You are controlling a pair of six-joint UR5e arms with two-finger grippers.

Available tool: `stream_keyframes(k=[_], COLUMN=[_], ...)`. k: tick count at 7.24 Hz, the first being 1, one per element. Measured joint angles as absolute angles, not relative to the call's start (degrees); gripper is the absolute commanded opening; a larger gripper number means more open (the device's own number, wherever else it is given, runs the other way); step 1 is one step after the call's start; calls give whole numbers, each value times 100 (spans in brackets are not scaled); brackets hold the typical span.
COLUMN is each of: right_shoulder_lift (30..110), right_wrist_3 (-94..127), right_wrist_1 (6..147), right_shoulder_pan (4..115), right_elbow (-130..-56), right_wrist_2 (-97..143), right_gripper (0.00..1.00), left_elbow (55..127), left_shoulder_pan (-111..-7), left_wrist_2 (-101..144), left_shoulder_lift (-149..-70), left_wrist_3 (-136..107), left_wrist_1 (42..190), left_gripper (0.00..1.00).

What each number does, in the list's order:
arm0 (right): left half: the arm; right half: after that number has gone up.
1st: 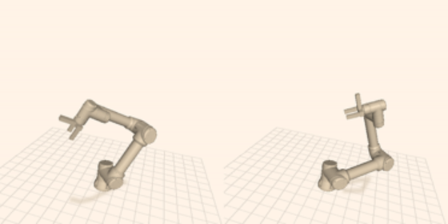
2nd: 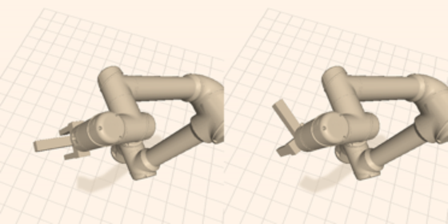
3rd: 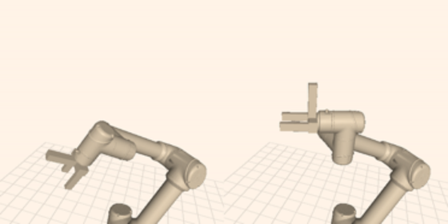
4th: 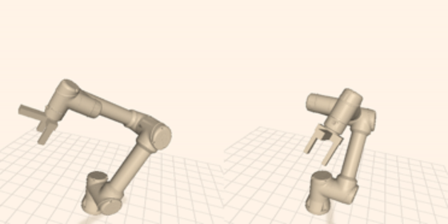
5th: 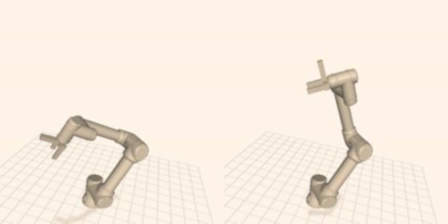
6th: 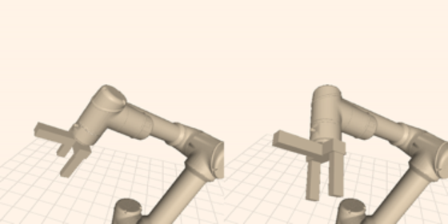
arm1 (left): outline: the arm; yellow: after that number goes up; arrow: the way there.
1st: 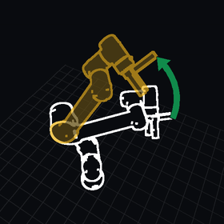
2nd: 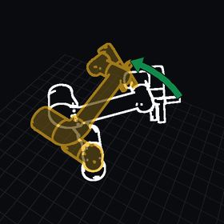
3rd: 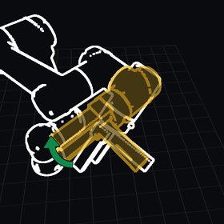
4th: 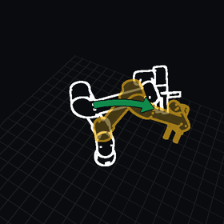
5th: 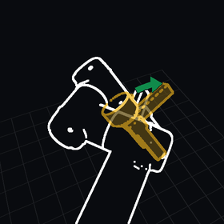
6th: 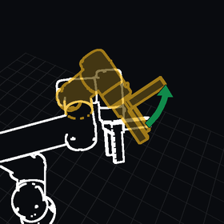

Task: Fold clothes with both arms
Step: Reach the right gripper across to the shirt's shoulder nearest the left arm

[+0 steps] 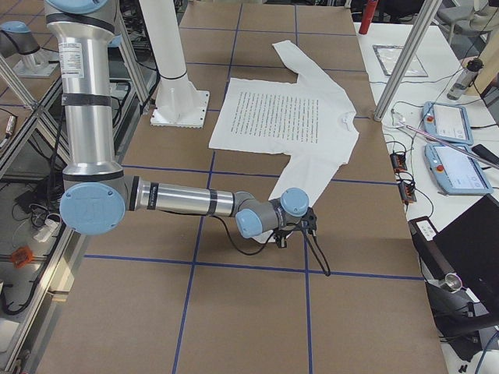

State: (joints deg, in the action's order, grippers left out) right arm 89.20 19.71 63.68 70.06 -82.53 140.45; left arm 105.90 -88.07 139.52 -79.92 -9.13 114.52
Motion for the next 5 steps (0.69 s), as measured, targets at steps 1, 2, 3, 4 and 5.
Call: stream_keyframes(k=[1, 2, 3, 4, 5], right_shoulder_lift=[8938, 8847, 8554, 8059, 7432], right_wrist_3=[2593, 3393, 4347, 5378, 6374], right_wrist_1=[6359, 6356, 6365, 6373, 6389], right_shoulder_pan=[6960, 6822, 6577, 6257, 5896], right_elbow=[-8665, -9053, -9308, -9407, -9391], right_wrist_2=[14215, 14345, 14406, 14425, 14377], right_gripper=[0, 0, 0, 0, 0], left_elbow=[10592, 10592, 10592, 10589, 10578], left_shoulder_pan=[-8807, -8807, -8807, -8807, -8807], left_wrist_2=[13950, 13949, 13950, 13954, 13956], left_shoulder_lift=[-7995, -8001, -8004, -8006, -8007], left_wrist_3=[-914, -914, -916, -919, -920], left_wrist_1=[11452, 11452, 11452, 11450, 11448], left_gripper=[100, 100, 100, 100, 100])
